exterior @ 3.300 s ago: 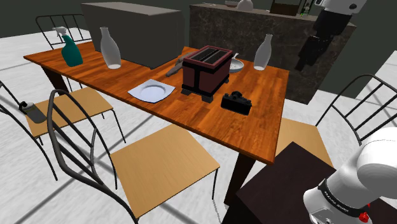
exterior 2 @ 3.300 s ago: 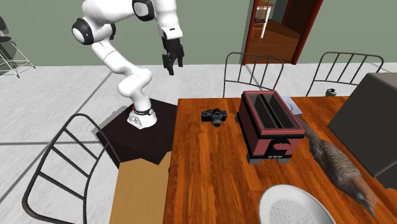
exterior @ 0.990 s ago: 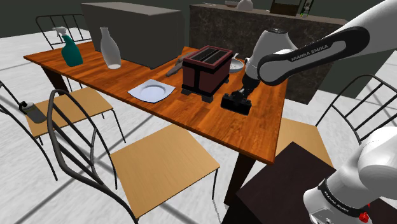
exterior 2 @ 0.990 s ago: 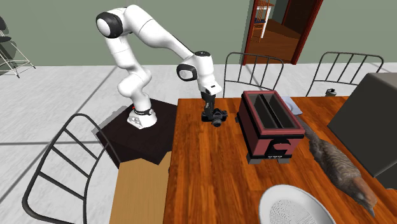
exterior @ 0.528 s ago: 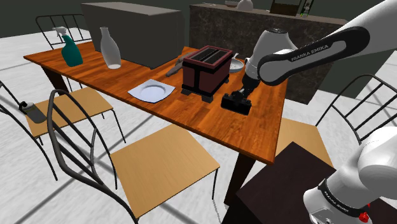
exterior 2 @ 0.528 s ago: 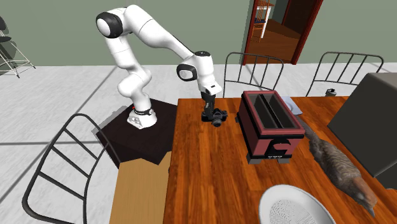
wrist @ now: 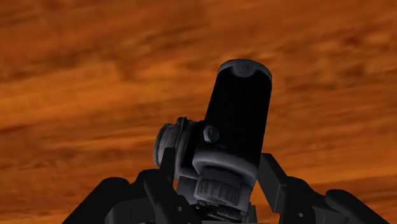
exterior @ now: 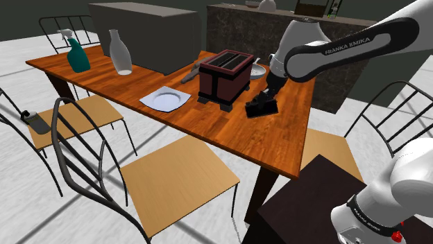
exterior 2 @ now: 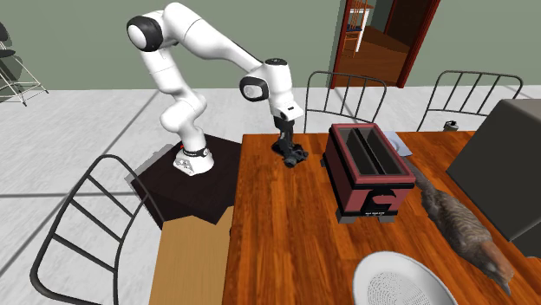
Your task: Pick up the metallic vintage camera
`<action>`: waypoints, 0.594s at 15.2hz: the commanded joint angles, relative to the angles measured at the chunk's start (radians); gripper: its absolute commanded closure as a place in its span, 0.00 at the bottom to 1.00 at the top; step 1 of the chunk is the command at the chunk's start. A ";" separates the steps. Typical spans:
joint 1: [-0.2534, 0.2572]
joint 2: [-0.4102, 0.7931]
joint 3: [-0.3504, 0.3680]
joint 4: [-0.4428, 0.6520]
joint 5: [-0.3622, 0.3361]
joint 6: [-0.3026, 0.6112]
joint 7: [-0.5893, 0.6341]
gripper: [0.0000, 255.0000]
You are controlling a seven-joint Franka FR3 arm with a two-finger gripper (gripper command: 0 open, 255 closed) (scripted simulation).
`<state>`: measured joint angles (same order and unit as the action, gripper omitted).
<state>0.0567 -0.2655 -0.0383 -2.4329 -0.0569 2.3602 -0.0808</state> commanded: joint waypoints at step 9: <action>0.001 -0.046 0.001 0.073 0.003 -0.119 -0.005 1.00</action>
